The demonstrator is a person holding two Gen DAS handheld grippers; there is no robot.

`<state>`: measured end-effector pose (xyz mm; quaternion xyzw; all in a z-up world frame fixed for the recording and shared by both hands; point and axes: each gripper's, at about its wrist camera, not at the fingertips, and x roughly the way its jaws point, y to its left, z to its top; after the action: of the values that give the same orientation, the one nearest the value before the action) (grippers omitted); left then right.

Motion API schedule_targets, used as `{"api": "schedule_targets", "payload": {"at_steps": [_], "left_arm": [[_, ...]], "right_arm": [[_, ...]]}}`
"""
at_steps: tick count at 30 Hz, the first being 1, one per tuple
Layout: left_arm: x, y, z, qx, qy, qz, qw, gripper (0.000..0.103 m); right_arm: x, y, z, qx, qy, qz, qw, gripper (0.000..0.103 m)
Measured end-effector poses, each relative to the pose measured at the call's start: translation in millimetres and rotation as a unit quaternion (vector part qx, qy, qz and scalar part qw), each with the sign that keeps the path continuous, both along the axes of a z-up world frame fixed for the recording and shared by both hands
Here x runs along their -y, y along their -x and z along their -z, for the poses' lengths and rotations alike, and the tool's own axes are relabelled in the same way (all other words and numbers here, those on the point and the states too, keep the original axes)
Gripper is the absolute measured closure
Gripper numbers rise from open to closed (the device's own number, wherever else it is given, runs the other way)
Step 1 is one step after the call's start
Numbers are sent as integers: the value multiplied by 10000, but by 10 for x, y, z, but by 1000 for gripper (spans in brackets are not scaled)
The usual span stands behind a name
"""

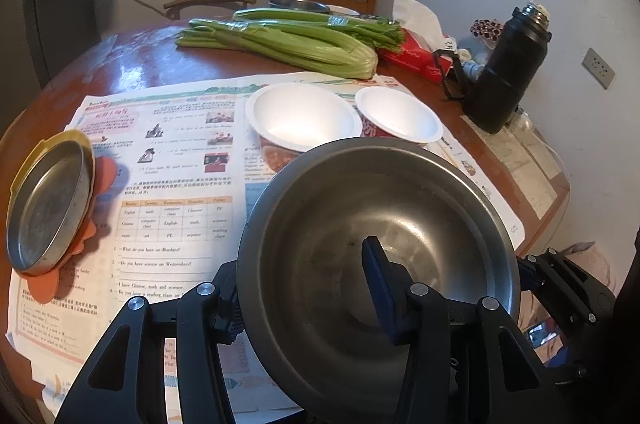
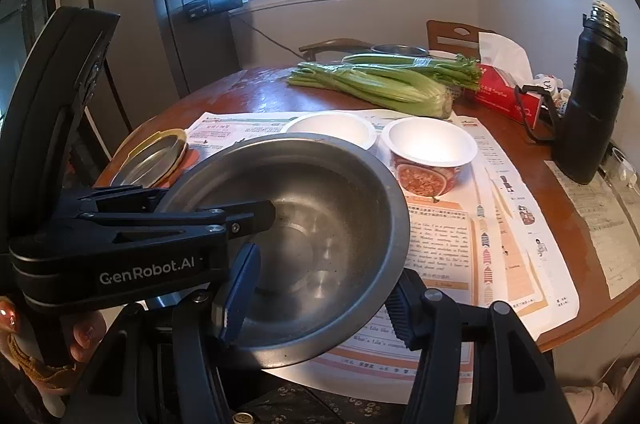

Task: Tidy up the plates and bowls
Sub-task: 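Lift the steel bowl with the left gripper and carry it toward the paper bowls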

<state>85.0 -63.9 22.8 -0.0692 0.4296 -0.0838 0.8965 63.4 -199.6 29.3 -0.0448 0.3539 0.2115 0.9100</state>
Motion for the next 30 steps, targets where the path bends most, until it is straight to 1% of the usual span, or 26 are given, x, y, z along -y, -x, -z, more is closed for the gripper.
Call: {"api": "schedule_targets", "payload": {"at_steps": [17, 30], "left_arm": [[-30, -108, 224, -251, -92, -81, 9996, 51], [-57, -245, 420, -480, -129, -113, 9987, 51]], "right_arm": [[-53, -98, 182, -235, -4, -58, 9997, 45], [-111, -164, 342, -356, 99, -50, 9993, 45]]}}
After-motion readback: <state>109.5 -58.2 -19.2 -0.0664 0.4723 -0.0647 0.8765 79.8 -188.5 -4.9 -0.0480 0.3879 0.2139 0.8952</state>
